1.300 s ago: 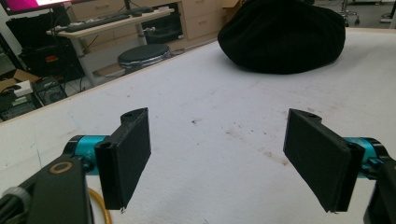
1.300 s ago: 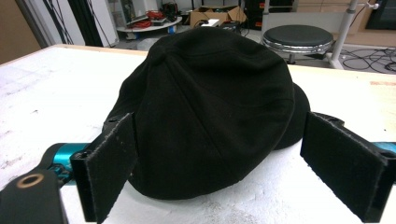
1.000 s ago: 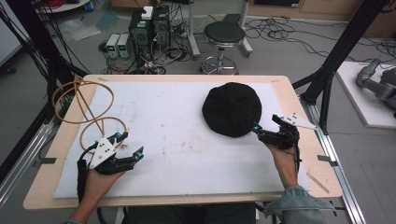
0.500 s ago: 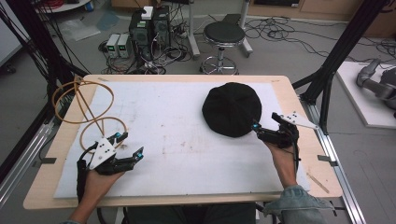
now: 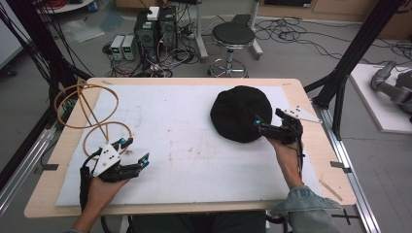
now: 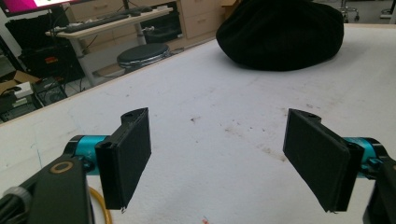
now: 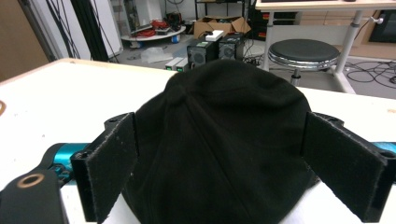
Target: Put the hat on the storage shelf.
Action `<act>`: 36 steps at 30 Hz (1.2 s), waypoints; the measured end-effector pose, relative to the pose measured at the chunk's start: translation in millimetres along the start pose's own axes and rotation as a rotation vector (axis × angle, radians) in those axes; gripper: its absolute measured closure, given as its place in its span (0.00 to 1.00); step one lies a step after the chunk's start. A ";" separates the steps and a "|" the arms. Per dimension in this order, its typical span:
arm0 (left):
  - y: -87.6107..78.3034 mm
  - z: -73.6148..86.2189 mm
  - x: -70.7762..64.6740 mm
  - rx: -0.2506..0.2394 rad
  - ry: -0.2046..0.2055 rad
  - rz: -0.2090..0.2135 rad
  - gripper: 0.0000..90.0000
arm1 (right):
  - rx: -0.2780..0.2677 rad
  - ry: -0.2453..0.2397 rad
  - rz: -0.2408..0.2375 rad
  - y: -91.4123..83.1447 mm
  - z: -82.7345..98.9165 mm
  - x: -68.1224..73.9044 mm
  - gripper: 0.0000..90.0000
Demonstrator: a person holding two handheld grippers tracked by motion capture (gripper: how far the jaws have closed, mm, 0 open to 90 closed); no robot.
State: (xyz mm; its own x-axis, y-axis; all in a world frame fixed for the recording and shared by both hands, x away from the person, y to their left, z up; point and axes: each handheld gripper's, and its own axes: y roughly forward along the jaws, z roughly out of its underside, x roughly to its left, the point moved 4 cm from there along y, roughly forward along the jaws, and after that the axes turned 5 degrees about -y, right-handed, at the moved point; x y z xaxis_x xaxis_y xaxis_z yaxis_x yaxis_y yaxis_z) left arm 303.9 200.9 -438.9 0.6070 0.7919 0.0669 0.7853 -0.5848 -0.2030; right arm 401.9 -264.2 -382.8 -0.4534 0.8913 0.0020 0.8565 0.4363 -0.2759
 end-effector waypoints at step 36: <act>0.1 0.3 -0.2 -0.001 0.000 0.020 0.26 | 0.117 -0.068 0.011 101.5 8.3 23.4 0.22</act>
State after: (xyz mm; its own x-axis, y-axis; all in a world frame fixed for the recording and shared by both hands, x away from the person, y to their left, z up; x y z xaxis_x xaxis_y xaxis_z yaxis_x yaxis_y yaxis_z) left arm 303.8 200.7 -439.2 0.6225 0.7801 0.0628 0.7733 -0.6006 -0.2032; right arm 476.2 -200.1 -418.8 -0.4632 0.8838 -0.0657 0.8287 0.4057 -0.3855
